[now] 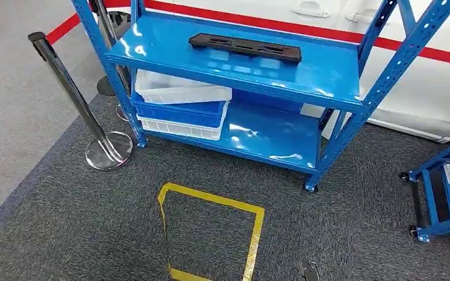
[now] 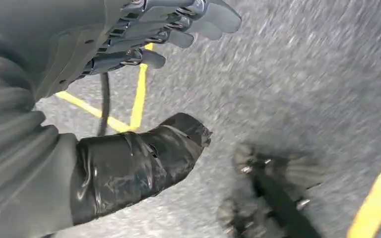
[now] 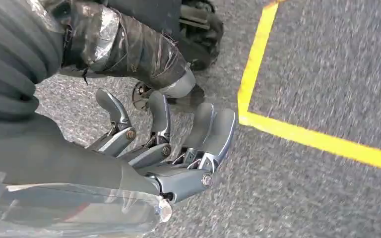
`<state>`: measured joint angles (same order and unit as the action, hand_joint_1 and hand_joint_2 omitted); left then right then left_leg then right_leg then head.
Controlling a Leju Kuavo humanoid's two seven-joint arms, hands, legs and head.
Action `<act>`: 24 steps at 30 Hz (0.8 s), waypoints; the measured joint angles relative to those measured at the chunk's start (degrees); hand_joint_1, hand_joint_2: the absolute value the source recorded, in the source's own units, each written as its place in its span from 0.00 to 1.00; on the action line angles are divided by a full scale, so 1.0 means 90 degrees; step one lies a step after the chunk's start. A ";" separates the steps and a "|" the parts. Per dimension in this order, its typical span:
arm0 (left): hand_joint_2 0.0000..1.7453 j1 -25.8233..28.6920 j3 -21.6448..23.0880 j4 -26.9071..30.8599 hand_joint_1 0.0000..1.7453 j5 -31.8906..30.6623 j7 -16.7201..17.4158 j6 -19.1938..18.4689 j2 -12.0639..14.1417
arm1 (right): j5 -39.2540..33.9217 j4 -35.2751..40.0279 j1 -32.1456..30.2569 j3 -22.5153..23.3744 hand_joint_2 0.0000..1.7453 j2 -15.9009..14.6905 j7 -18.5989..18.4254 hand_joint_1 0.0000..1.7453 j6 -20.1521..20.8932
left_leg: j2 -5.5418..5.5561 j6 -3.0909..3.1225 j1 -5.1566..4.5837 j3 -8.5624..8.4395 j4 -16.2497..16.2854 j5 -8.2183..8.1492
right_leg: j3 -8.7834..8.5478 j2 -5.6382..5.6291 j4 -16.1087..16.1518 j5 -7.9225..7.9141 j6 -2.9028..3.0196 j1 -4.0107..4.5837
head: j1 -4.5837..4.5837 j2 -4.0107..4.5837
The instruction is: Take the parts from the cabinet and place them on the table.
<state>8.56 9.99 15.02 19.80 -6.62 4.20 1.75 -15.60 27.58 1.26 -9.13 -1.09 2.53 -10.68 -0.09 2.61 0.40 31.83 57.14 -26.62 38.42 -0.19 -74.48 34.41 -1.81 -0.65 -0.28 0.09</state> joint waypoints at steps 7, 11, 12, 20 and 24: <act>1.00 -0.0407 0.0581 -0.0010 0.00 0.0849 -0.0307 0.0134 0.0105 | -0.0715 -0.0168 0.0099 -0.0464 1.00 -0.0102 0.0117 1.00 -0.0469 | 0.0007 -0.0183 -0.0036 -0.0008 0.0083 -0.0071 | -0.0706 0.0000 0.1721 -0.0807 0.0158 0.0037 | -0.0015 0.0000; 1.00 -0.0650 0.0971 -0.0012 0.00 0.1360 -0.0479 0.0182 0.0190 | -0.1144 -0.0347 0.0176 -0.0847 1.00 -0.0182 0.0199 1.00 -0.0770 | 0.0008 -0.0340 0.0005 0.0273 0.0721 -0.0515 | -0.0715 -0.0002 0.1802 -0.0875 0.0307 -0.0010 | -0.0073 0.0000; 1.00 -0.0699 0.1074 -0.0012 0.00 0.1473 -0.0515 0.0185 0.0226 | -0.1244 -0.0396 0.0196 -0.0936 1.00 -0.0197 0.0233 1.00 -0.0841 | 0.0008 -0.0362 0.0021 0.0519 0.1235 -0.0767 | -0.0706 0.0000 0.1800 -0.0877 0.0322 0.0001 | -0.0073 0.0000; 1.00 -0.1025 0.1595 -0.0012 0.00 0.2338 -0.0826 0.0269 0.0374 | -0.2209 -0.0559 0.0265 -0.1127 1.00 -0.0481 0.1053 1.00 -0.1229 | 0.0022 -0.0285 -0.0005 0.0062 0.0158 -0.0123 | -0.0684 -0.0025 0.1681 -0.0799 0.0227 0.0047 | -0.0071 0.0000; 1.00 -0.1175 0.1982 -0.0012 0.00 0.2670 -0.0967 0.0338 0.0486 | -0.2567 -0.0521 0.0417 -0.1258 1.00 -0.0757 0.1582 1.00 -0.1335 | 0.0023 -0.0117 0.0000 0.0079 0.0133 -0.0052 | -0.0673 -0.0025 0.1701 -0.0821 0.0084 0.0037 | -0.0063 0.0000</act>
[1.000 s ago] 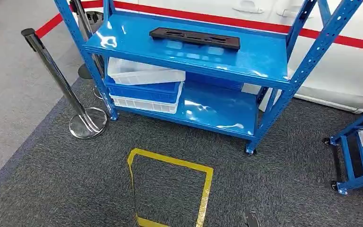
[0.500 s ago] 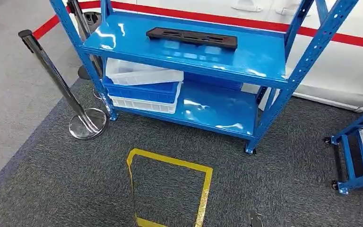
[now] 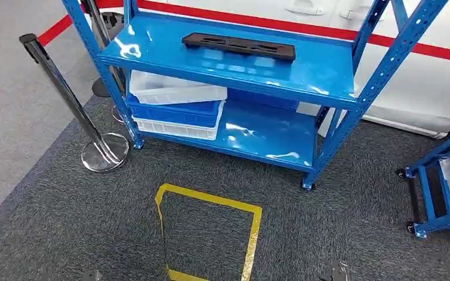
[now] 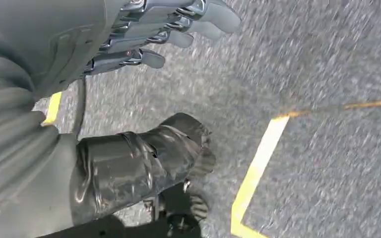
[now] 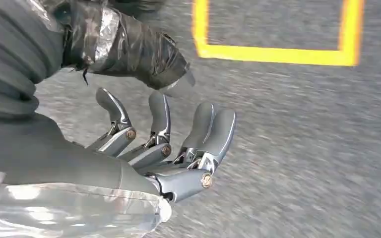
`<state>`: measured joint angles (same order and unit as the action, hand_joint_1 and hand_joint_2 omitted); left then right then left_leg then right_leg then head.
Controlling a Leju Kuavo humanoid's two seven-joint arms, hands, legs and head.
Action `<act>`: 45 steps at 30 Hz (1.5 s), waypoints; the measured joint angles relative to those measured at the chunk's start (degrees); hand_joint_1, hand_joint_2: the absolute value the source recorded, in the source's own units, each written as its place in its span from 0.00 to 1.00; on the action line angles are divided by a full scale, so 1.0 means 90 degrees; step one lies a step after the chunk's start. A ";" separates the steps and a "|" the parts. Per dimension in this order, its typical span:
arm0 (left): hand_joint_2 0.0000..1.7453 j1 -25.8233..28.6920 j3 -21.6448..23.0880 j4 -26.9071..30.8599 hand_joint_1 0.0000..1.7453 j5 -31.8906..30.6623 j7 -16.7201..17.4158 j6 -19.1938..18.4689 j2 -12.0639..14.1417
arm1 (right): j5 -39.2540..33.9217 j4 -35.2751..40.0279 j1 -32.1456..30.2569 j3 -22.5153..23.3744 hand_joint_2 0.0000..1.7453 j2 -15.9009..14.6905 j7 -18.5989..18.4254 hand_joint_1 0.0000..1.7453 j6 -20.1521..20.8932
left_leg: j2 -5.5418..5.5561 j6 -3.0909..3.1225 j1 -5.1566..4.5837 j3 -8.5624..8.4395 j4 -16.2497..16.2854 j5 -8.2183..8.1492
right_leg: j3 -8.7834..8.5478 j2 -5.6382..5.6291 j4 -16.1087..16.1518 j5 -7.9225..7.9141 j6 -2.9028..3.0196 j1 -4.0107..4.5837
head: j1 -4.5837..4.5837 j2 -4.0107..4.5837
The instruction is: Take the parts from the cabinet and place them on the table.
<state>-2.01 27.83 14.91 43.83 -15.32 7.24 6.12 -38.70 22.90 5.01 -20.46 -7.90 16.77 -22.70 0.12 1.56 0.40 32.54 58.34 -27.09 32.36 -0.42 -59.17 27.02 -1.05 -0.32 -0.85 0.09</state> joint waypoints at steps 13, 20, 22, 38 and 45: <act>1.00 -0.0240 0.0757 0.0000 0.00 0.0281 -0.0172 -0.0003 0.0177 | 0.1145 0.1683 0.0352 -0.0088 1.00 -0.0698 -0.0433 1.00 -0.0566 | 0.0024 -0.0009 -0.0051 0.0010 0.0048 -0.0014 | 0.0119 0.0018 -0.0041 -0.0096 0.0083 0.0025 | 0.0009 0.0000; 1.00 -0.0293 0.1000 0.0000 0.00 0.0281 -0.0197 -0.0041 0.0289 | 0.2169 0.2836 0.0618 -0.0088 1.00 -0.0918 -0.1069 1.00 -0.0554 | 0.0018 -0.0222 -0.0010 0.0825 0.1777 -0.0909 | 0.0120 0.0030 0.0050 -0.0169 0.0234 -0.0020 | -0.0029 0.0000; 1.00 -0.0291 0.1078 0.0000 0.00 0.0281 -0.0197 -0.0058 0.0291 | 0.2477 0.3193 0.0693 -0.0088 1.00 -0.0968 -0.1263 1.00 -0.0523 | 0.0018 -0.0229 -0.0001 0.0870 0.1818 -0.0728 | 0.0125 0.0039 0.0024 -0.0164 0.0235 -0.0019 | -0.0029 0.0000; 1.00 -0.0416 0.1600 -0.0002 0.00 0.0174 -0.0194 -0.0187 0.0437 | 0.4906 0.5788 0.1792 -0.0282 1.00 -0.1244 -0.2544 1.00 -0.0035 | 0.0026 0.0098 0.0008 0.0064 0.0001 0.0087 | 0.0963 0.0034 -0.1685 0.0424 -0.0055 -0.0030 | 0.0002 0.0000; 1.00 -0.0509 0.1716 -0.0002 0.00 0.0102 -0.0308 -0.0189 0.0461 | 0.5929 0.6595 0.2343 -0.0462 1.00 -0.1257 -0.2920 1.00 0.0242 | 0.0036 -0.0078 -0.0018 0.0155 0.0092 0.0042 | 0.0291 0.0022 -0.0110 -0.0153 0.0124 0.0025 | -0.0020 0.0000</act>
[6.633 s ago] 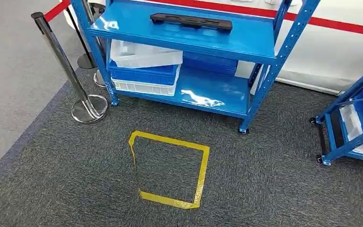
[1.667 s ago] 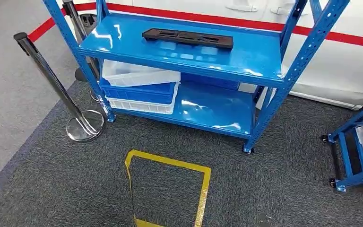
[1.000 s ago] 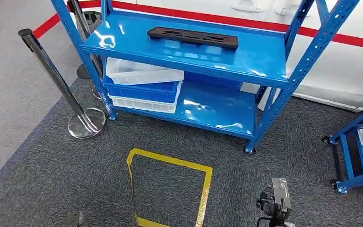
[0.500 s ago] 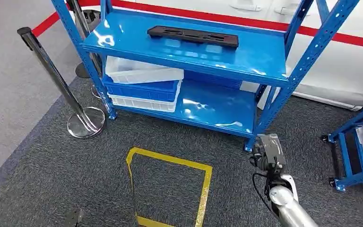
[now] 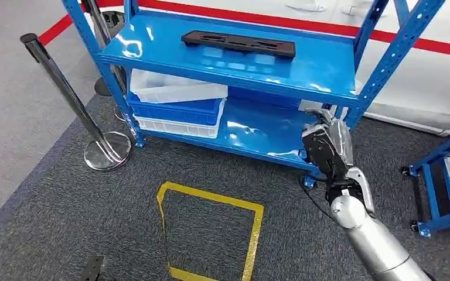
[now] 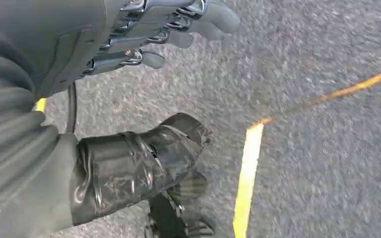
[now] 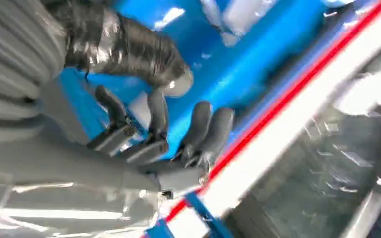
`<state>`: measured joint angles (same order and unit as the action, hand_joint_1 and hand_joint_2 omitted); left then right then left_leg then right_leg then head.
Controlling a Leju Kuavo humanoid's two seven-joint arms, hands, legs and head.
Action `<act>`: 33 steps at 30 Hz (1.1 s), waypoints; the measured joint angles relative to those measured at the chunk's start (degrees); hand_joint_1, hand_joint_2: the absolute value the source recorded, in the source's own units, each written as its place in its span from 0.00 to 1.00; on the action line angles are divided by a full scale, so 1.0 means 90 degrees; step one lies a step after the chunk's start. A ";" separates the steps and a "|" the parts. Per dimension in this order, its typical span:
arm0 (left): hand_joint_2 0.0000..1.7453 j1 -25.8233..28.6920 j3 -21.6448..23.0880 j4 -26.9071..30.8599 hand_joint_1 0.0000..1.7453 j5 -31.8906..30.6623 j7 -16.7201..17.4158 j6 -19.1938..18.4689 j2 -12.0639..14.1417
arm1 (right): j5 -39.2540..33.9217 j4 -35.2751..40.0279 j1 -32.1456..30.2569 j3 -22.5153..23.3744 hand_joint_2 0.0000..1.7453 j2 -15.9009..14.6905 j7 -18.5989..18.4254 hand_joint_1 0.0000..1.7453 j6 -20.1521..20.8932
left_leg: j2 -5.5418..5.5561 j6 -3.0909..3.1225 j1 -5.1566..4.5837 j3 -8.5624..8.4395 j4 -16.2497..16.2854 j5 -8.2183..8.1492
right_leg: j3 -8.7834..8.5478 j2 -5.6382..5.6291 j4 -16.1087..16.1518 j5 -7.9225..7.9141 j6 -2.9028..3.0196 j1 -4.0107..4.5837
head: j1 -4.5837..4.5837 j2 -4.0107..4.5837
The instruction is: Take the parts from the cabinet and place them on the table.
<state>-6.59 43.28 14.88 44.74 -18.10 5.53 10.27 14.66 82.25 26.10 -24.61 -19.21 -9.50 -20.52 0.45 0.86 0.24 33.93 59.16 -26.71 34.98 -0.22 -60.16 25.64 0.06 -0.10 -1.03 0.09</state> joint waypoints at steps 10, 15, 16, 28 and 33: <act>1.00 -0.0252 0.0177 0.0002 0.00 -0.0289 -0.0277 0.0160 0.0056 | 0.1490 0.1008 0.1154 -0.0656 1.00 0.0090 -0.0418 1.00 0.0702 | -0.0012 -0.0119 0.0037 0.0372 0.0534 0.0101 | -0.0047 0.0002 0.0015 0.0001 0.0125 -0.0031 | -0.0039 0.0000; 1.00 -0.0387 0.0309 0.0002 0.00 -0.0425 -0.0335 0.0255 0.0073 | 0.2255 0.1231 0.1717 -0.1171 1.00 0.0258 -0.0554 1.00 0.1159 | 0.0006 -0.0001 -0.0024 0.0163 0.0014 0.0123 | -0.0020 0.0001 0.0054 -0.0027 0.0006 -0.0006 | -0.0031 0.0000; 1.00 -0.0393 0.0323 0.0002 0.00 -0.0444 -0.0345 0.0262 0.0073 | 0.2401 0.1265 0.1839 -0.1295 1.00 0.0287 -0.0564 1.00 0.1254 | -0.0002 0.0057 0.0036 0.0127 -0.0061 0.0165 | -0.0020 0.0007 0.0038 0.0000 -0.0043 0.0030 | -0.0031 0.0000; 1.00 -0.0501 0.0578 0.0002 0.00 -0.0787 -0.0231 0.0204 0.0063 | 0.3880 0.1177 0.2947 -0.2703 1.00 0.0989 -0.0561 1.00 0.2572 | 0.0021 0.0000 0.0015 0.0171 0.0019 0.0106 | 0.0099 0.0009 -0.0034 -0.0051 -0.0002 -0.0027 | -0.0024 0.0000; 1.00 -0.0515 0.0651 0.0002 0.00 -0.0952 -0.0141 0.0170 0.0061 | 0.4472 0.1022 0.3198 -0.3157 1.00 0.1278 -0.0476 1.00 0.3021 | -0.0011 -0.0185 0.0056 0.0286 0.0294 -0.0108 | 0.0052 0.0001 0.0088 -0.0107 0.0142 -0.0047 | -0.0039 0.0000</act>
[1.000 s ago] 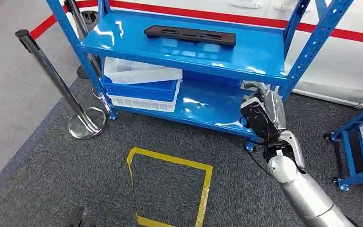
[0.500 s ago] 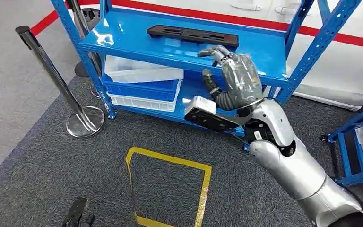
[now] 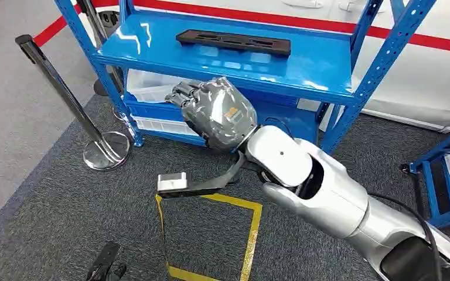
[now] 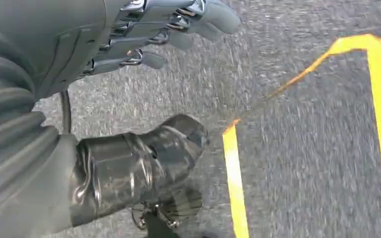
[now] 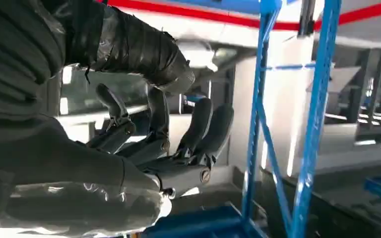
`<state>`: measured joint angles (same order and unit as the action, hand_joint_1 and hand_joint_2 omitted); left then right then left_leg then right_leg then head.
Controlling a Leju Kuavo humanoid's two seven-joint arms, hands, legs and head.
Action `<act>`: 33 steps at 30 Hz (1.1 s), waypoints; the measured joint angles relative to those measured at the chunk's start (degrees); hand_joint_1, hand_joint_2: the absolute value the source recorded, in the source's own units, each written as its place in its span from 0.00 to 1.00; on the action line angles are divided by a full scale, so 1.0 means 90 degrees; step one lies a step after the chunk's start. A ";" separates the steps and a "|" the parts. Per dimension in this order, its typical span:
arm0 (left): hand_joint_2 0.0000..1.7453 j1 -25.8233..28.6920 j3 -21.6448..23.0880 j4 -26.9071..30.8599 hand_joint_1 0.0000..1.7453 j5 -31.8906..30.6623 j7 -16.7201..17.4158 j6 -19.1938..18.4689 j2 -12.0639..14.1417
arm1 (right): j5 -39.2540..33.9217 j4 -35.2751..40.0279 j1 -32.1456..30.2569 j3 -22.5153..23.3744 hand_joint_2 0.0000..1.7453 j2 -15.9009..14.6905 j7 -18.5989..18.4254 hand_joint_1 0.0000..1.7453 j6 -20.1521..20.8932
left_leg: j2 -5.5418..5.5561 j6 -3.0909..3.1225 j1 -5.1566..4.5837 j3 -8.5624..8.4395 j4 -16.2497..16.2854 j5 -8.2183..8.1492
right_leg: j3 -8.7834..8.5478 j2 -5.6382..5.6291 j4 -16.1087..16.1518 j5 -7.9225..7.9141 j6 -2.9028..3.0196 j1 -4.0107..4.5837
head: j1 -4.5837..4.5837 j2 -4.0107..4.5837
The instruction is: Take the parts from the cabinet and place them on the table.
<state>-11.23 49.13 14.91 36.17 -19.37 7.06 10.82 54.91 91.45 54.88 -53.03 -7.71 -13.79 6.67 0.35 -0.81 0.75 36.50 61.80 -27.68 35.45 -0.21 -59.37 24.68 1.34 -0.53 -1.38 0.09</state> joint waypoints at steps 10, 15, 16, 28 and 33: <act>1.00 -0.0001 0.0121 0.0000 0.00 -0.0022 0.0029 -0.0024 0.0010 | 0.0155 -0.0209 0.0175 -0.0485 1.00 0.0189 0.0010 1.00 0.0089 | 0.0021 0.0007 0.0000 -0.0061 -0.0307 0.0309 | -0.0019 -0.0041 -0.0071 0.0075 -0.0063 0.0045 | 0.0005 0.0000; 1.00 0.0005 0.0153 0.0000 0.00 -0.0024 0.0029 -0.0032 0.0010 | 0.0155 -0.0274 0.0218 -0.0590 1.00 0.0194 0.0010 1.00 0.0082 | 0.0002 0.0183 0.0037 -0.0102 -0.0355 0.0337 | 0.0063 -0.0024 -0.0286 0.0266 -0.0208 0.0036 | 0.0022 0.0000; 1.00 -0.0003 0.0155 -0.0002 0.00 -0.0024 0.0029 -0.0032 0.0010 | 0.0157 -0.0284 0.0229 -0.0600 1.00 0.0194 0.0010 1.00 0.0082 | -0.0002 0.0229 0.0033 -0.0101 -0.0353 0.0335 | 0.0237 -0.0019 -0.0668 0.0485 -0.0219 0.0039 | 0.0034 0.0000; 1.00 0.0021 0.0204 -0.0002 0.00 0.0056 -0.0277 -0.0522 0.0010 | 0.0625 -0.0408 0.0195 -0.0723 1.00 0.0233 -0.0179 0.00 0.0255 | 0.0003 0.0097 -0.0016 -0.0089 -0.0345 0.0331 | 0.0006 -0.0040 -0.0062 0.0045 -0.0077 0.0101 | 0.0029 0.0000; 1.00 0.0014 0.0206 -0.0002 0.00 0.0044 -0.0284 -0.0520 0.0027 | 0.0706 -0.0449 0.0187 -0.0736 1.00 0.0274 -0.0233 0.00 0.0245 | -0.0006 -0.0048 0.0014 0.0492 0.0993 -0.0454 | -0.0050 -0.0030 0.0043 -0.0009 0.0029 0.0033 | -0.0010 0.0000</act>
<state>-11.11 50.99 14.88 36.57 -21.92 2.38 11.06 61.27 87.41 56.56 -59.65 -5.25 -15.89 8.87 0.29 -1.24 0.88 40.93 70.74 -31.77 35.00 -0.48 -58.98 24.59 1.61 -0.23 -1.46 0.09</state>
